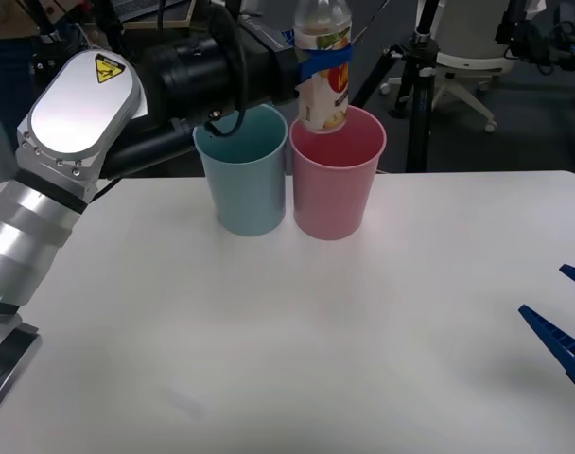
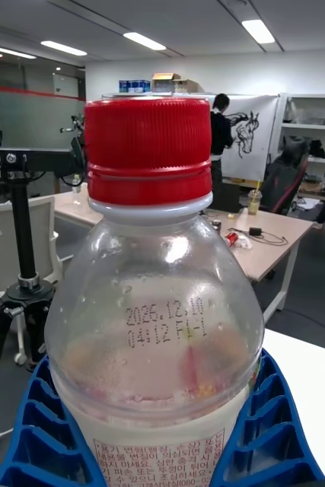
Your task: Grasp the object on the table and drop it into the matching bin: aluminum can to the light blue bin, PET bottle to the pink bin.
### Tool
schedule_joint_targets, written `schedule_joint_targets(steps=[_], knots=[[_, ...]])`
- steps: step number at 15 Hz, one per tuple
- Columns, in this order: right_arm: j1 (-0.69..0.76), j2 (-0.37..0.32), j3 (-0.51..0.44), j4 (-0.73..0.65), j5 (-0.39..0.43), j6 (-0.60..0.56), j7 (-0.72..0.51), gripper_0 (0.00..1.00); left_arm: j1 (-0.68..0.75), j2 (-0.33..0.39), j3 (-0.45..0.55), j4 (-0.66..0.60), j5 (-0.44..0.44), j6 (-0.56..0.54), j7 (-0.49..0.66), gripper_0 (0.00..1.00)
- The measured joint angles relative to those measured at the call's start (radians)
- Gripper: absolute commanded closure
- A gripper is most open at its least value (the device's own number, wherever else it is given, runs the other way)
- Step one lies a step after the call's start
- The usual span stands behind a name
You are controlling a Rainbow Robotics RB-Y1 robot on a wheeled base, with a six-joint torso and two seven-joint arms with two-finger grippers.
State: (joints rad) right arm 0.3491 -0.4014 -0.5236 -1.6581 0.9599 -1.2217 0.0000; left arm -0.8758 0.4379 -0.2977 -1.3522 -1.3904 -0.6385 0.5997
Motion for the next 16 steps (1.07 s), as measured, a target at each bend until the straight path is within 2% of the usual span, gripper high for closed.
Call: schedule_joint_targets(steps=[7, 16], knots=[[0.000, 0.000, 0.000, 0.000, 0.000, 0.000, 0.000, 0.00, -0.015, -0.114, 0.000, 0.061, -0.152, 0.057, 0.017, 1.00], [0.000, 0.000, 0.000, 0.000, 0.000, 0.000, 0.000, 0.00, -0.022, -0.185, 0.000, 0.118, -0.271, 0.138, 0.043, 1.00]])
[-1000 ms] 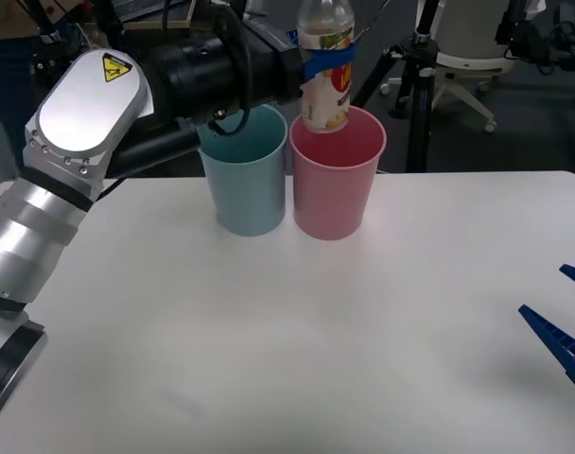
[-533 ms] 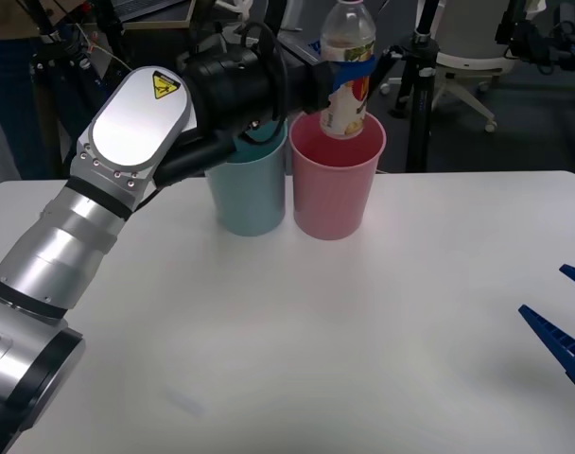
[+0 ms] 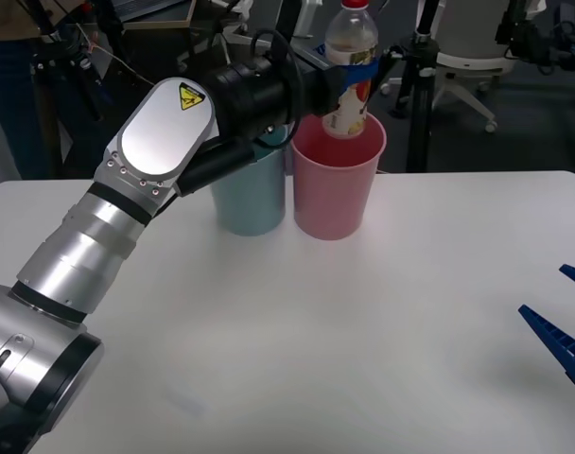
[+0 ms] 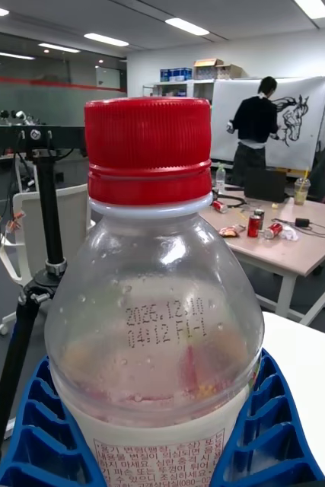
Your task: Grasp the object on the table and drop it into the matching bin: aluminum can to the light blue bin, PET bottle to the pink bin.
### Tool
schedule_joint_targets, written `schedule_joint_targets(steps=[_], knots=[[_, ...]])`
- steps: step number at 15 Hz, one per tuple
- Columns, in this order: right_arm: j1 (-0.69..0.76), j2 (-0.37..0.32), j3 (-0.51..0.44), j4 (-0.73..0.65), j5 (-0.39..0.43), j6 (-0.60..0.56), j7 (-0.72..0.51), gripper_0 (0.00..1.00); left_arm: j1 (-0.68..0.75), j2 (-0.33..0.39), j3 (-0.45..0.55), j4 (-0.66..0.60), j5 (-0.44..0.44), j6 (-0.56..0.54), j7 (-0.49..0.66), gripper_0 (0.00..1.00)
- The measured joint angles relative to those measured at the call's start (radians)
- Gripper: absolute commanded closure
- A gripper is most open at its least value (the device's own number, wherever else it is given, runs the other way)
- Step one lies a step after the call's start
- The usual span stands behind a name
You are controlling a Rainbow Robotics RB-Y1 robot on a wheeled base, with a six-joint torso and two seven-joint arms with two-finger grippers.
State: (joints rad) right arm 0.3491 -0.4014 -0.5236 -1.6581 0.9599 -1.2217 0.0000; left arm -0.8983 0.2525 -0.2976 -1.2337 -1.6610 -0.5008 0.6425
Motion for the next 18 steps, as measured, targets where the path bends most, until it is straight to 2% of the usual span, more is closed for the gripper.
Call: schedule_joint_targets(steps=[4, 5, 6, 7, 18], knots=[[0.000, 0.000, 0.000, 0.000, 0.000, 0.000, 0.000, 0.00, -0.004, -0.023, -0.001, 0.025, -0.033, 0.010, 0.014, 1.00], [0.000, 0.000, 0.000, 0.000, 0.000, 0.000, 0.000, 0.00, -0.004, -0.024, 0.000, 0.025, -0.034, 0.012, 0.019, 0.70], [0.000, 0.000, 0.000, 0.000, 0.000, 0.000, 0.000, 0.00, -0.005, -0.026, 0.000, 0.025, -0.033, 0.019, 0.024, 0.46], [0.000, 0.000, 0.000, 0.000, 0.000, 0.000, 0.000, 0.00, -0.007, -0.026, 0.000, 0.025, -0.033, 0.029, 0.025, 0.00], [0.000, 0.000, 0.000, 0.000, 0.000, 0.000, 0.000, 0.00, -0.015, -0.025, 0.000, 0.025, 0.002, 0.038, 0.011, 0.00]])
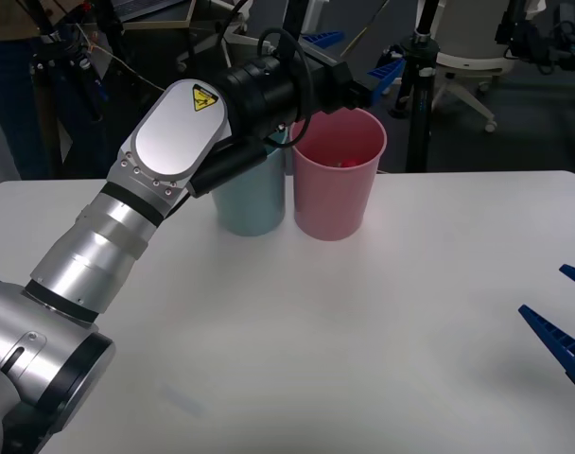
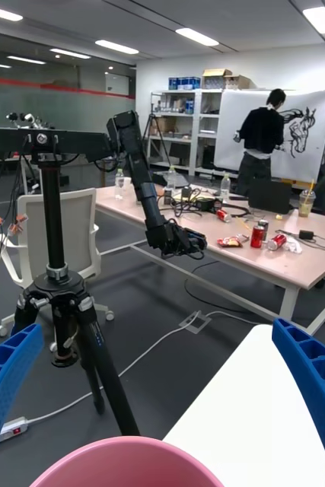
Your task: Grasp the object on the table and drop it into the matching bin: aluminum can to the light blue bin, PET bottle to the pink bin.
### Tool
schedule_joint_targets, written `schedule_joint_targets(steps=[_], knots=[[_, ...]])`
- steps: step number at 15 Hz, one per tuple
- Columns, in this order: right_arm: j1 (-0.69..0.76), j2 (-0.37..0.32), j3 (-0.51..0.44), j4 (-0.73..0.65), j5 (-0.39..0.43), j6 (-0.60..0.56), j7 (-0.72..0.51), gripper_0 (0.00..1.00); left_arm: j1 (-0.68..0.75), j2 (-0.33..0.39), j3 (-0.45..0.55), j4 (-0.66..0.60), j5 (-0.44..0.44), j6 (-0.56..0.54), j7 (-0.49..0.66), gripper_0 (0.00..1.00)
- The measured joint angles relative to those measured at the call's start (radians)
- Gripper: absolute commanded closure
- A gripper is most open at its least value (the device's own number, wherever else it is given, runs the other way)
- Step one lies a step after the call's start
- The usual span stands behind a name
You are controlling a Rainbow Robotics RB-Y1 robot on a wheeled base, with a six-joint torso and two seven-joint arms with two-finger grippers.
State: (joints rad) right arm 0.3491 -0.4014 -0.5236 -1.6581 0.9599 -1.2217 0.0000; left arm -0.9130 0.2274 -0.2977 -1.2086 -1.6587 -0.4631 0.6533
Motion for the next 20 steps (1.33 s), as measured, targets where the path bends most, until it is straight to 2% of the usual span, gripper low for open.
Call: schedule_joint_targets(steps=[6, 10, 12, 17, 20], knots=[[0.000, 0.000, 0.000, 0.000, 0.000, 0.000, 0.000, 0.00, 0.000, 0.006, 0.000, 0.000, 0.036, -0.001, -0.020, 0.00], [0.000, 0.000, 0.000, 0.000, 0.000, 0.000, 0.000, 0.00, 0.002, 0.063, -0.005, 0.000, 0.178, -0.057, -0.143, 0.00], [0.000, 0.000, 0.000, 0.000, 0.000, 0.000, 0.000, 0.00, 0.002, 0.136, -0.055, 0.000, 0.335, -0.074, -0.226, 0.00], [0.000, 0.000, 0.000, 0.000, 0.000, 0.000, 0.000, 0.00, 0.002, 0.371, -0.248, -0.043, 0.810, -0.077, -0.490, 0.00], [0.000, 0.000, 0.000, 0.000, 0.000, 0.000, 0.000, 0.00, 0.005, 0.496, -0.329, -0.084, 1.035, -0.091, -0.623, 0.00]])
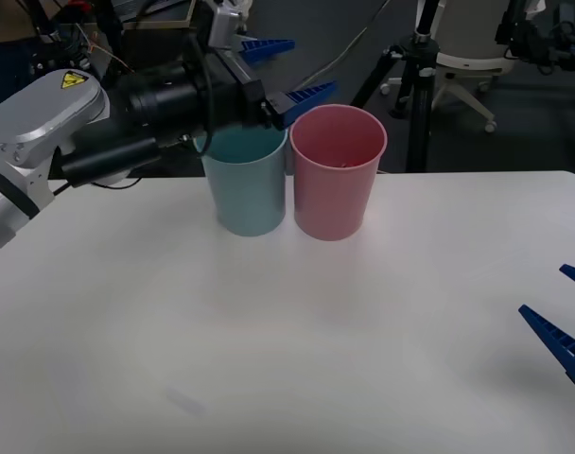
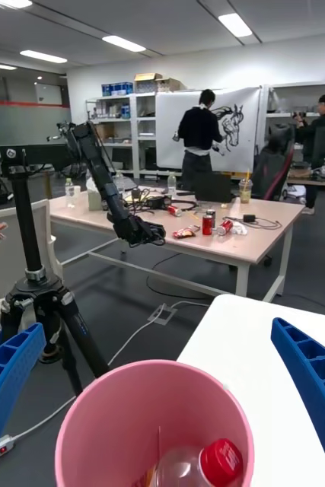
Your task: Grasp the object on the table and drop it into the matching bin: aluminum can to the light blue bin, PET bottle to the pink bin.
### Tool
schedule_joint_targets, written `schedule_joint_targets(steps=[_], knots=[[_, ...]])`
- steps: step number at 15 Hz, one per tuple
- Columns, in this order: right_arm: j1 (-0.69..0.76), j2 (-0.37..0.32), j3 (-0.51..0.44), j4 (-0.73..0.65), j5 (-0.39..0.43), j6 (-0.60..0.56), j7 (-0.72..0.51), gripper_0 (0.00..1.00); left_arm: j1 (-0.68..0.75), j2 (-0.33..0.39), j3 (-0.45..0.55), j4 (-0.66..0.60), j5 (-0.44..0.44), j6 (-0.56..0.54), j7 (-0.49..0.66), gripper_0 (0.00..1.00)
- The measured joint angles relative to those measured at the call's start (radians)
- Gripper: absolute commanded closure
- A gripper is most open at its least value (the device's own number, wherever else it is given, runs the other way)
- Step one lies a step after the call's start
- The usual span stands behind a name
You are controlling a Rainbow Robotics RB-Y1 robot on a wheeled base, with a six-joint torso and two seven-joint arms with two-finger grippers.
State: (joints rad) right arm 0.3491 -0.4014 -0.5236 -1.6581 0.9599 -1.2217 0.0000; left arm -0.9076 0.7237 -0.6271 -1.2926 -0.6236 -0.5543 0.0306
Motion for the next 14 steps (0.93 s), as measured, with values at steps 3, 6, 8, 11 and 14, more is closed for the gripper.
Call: schedule_joint_targets(steps=[3, 6, 8, 11, 14], knots=[[0.000, 0.000, 0.000, 0.000, 0.000, 0.000, 0.000, 0.00, 0.049, 0.094, -0.009, -0.056, 0.104, -0.027, -0.052, 0.00], [0.000, 0.000, 0.000, 0.000, 0.000, 0.000, 0.000, 0.00, 0.158, 0.172, 0.056, -0.161, 0.119, -0.035, -0.054, 0.00], [0.000, 0.000, 0.000, 0.000, 0.000, 0.000, 0.000, 0.00, 0.247, 0.214, 0.116, -0.226, 0.119, -0.050, -0.054, 0.00], [0.000, 0.000, 0.000, 0.000, 0.000, 0.000, 0.000, 0.00, 0.386, 0.239, 0.245, -0.288, 0.080, -0.081, -0.049, 0.00], [0.000, 0.000, 0.000, 0.000, 0.000, 0.000, 0.000, 0.00, 0.496, 0.240, 0.351, -0.311, 0.045, -0.122, -0.038, 0.00]])
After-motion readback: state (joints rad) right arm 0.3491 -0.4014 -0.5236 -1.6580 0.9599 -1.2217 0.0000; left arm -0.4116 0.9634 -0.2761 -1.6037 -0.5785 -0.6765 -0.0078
